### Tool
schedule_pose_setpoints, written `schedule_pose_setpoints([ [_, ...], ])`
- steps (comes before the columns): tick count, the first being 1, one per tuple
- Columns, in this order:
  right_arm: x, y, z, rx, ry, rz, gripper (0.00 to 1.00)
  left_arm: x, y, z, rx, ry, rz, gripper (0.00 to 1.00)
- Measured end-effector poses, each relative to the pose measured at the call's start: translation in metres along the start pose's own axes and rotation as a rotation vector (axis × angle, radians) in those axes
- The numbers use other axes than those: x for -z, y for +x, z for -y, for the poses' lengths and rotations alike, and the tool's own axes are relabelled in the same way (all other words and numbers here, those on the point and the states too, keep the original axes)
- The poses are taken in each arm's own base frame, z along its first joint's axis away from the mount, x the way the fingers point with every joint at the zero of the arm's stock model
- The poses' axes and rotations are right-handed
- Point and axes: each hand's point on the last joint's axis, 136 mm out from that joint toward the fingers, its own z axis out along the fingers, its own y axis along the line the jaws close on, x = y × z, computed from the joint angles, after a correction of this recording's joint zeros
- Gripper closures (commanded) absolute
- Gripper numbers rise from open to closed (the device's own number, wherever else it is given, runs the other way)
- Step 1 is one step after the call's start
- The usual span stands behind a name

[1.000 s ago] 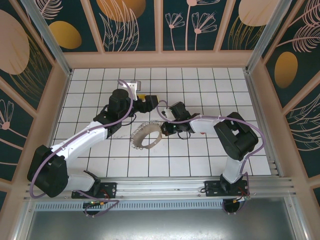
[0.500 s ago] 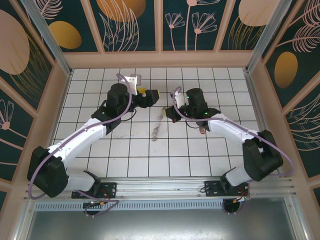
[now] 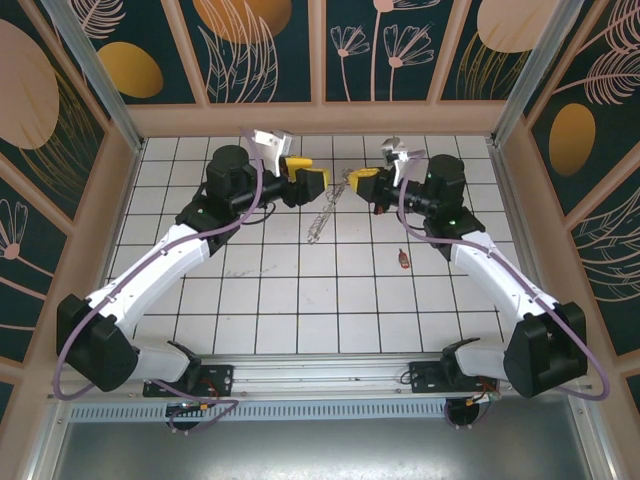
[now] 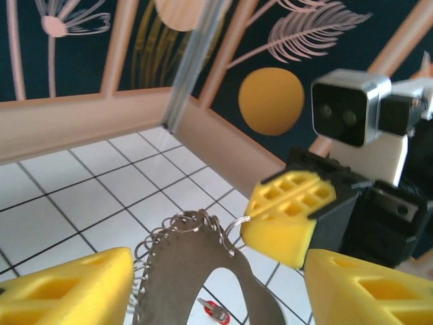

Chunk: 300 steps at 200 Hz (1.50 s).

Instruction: Put the keys on the keyring

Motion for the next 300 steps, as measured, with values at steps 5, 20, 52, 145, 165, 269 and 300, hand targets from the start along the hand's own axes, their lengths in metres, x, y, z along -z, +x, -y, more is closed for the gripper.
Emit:
schedule_pose_setpoints([
  [5, 0.001, -0.004, -0.002, 0.002, -0.011, 0.012, 1.00, -0.001, 0.001, 0.002, -0.002, 0.012, -0.005, 0.38],
  [20, 0.002, -0.014, -0.010, 0.006, -0.046, 0.045, 1.00, -0.002, 0.003, 0.009, 0.003, 0.058, -0.021, 0.43],
  [52, 0.004, -0.032, -0.023, 0.000, -0.105, 0.105, 1.00, -0.004, 0.004, 0.017, 0.003, 0.116, -0.026, 0.50],
  [145, 0.010, -0.045, -0.041, -0.040, -0.198, 0.168, 1.00, -0.002, -0.018, 0.042, -0.004, 0.257, 0.062, 0.56],
  [165, 0.010, -0.045, -0.043, -0.047, -0.211, 0.171, 1.00, -0.003, -0.017, 0.044, 0.007, 0.281, 0.069, 0.56],
  [269, -0.002, -0.036, -0.045, -0.084, -0.249, 0.151, 1.00, -0.006, -0.016, 0.049, 0.053, 0.365, 0.086, 0.62],
  [300, -0.003, -0.035, -0.046, -0.085, -0.251, 0.149, 1.00, -0.008, -0.009, 0.046, 0.067, 0.368, 0.075, 0.63],
])
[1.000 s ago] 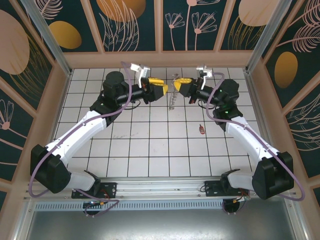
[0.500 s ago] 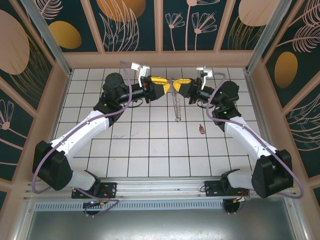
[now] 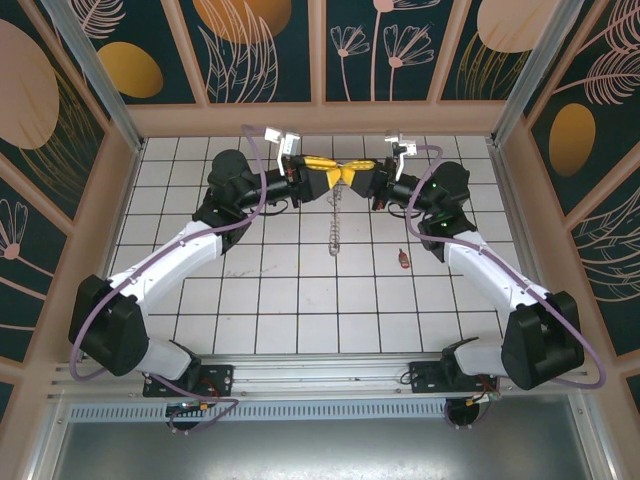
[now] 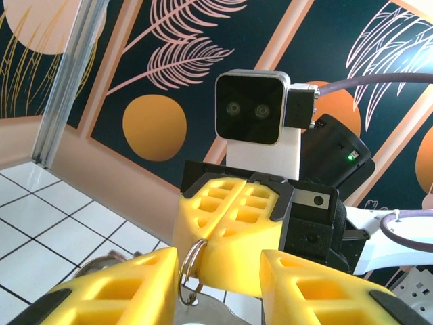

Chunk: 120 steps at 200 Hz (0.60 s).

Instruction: Put the keys on the keyring

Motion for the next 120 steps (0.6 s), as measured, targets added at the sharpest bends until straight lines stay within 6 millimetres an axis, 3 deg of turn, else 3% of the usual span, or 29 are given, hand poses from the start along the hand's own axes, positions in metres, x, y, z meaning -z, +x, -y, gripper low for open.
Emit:
schedule_pose_setpoints([
  [62, -0.0002, 0.0004, 0.0006, -0.001, 0.001, 0.000, 1.00, -0.0012, 0.0061, -0.0055, 0.022, -0.001, -0.005, 0.72],
  [120, -0.0007, 0.0004, -0.0004, 0.003, -0.006, 0.000, 1.00, -0.0015, 0.0019, -0.0037, 0.031, 0.016, 0.013, 0.88],
])
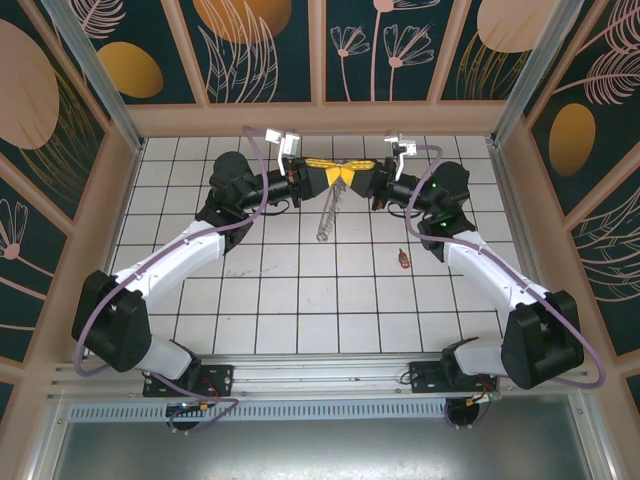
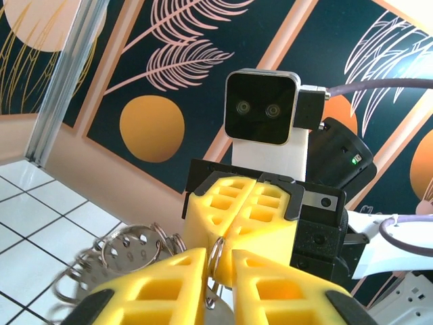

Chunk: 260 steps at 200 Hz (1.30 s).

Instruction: Put the keys on the keyring

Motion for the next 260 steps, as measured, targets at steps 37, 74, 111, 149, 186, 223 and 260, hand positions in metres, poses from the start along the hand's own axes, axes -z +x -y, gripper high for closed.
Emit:
schedule_pose_setpoints([
  [37, 0.000, 0.000, 0.000, 0.001, 0.000, 0.001, 1.00, 0.001, -0.001, 0.000, 0.000, 0.009, 0.006, 1.00],
  [74, 0.001, -0.001, 0.011, -0.015, 0.043, 0.005, 0.58, 0.001, 0.000, -0.002, -0.009, 0.002, 0.005, 1.00],
  [111, 0.020, -0.007, 0.038, -0.063, 0.178, 0.018, 0.45, 0.001, 0.011, -0.017, -0.016, -0.068, -0.040, 1.00],
  [149, 0.040, -0.014, 0.051, -0.068, 0.286, 0.028, 0.43, -0.001, 0.010, -0.024, -0.081, -0.125, -0.103, 1.00],
  [186, 0.048, -0.005, 0.057, -0.065, 0.300, -0.017, 0.50, -0.003, 0.006, -0.028, -0.174, -0.174, -0.175, 1.00],
  [223, 0.046, 0.010, 0.047, -0.054, 0.227, -0.086, 0.56, -0.006, 0.013, -0.037, -0.217, -0.190, -0.257, 1.00],
  [260, 0.042, 0.018, 0.037, -0.047, 0.142, -0.136, 0.57, -0.010, 0.029, -0.046, -0.198, -0.170, -0.332, 1.00],
])
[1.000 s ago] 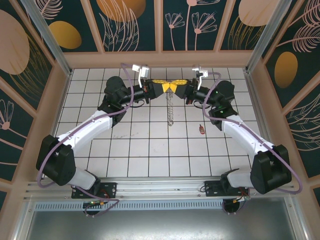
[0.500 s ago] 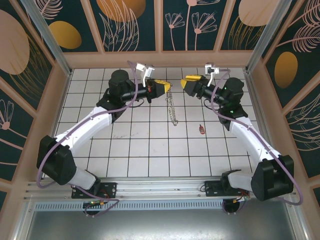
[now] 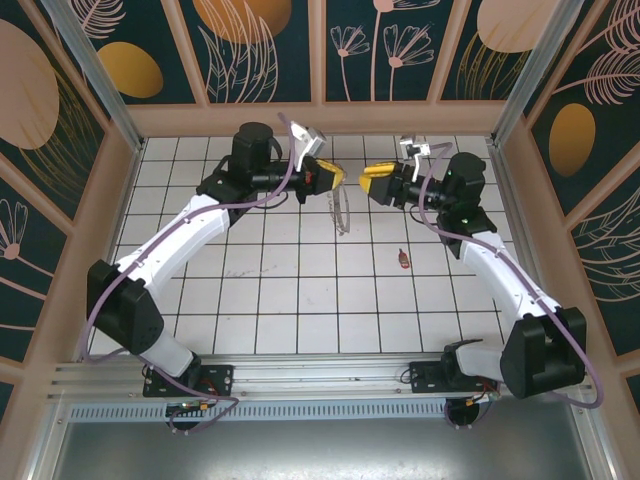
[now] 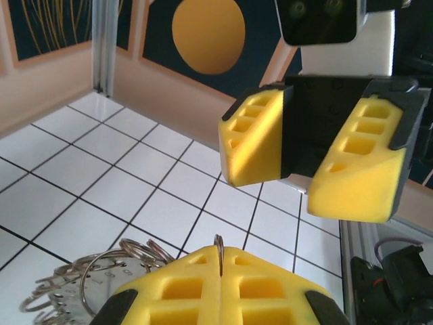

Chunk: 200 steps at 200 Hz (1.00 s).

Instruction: Put the keys on the keyring

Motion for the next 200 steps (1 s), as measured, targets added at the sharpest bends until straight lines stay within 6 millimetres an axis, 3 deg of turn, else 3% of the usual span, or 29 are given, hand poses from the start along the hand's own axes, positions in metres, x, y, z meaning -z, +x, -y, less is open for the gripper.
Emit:
schedule_pose_setpoints([
  [61, -0.006, 0.011, 0.004, -0.010, -0.043, -0.046, 0.63, -0.010, 0.012, 0.005, 0.030, 0.091, -0.047, 1.00],
  [132, -0.010, 0.021, 0.014, -0.044, -0.043, -0.067, 0.66, -0.009, 0.012, 0.013, 0.040, 0.139, -0.050, 1.00],
  [200, -0.014, 0.023, 0.012, -0.046, -0.056, -0.072, 0.70, -0.009, 0.011, 0.013, 0.055, 0.141, -0.050, 1.00],
])
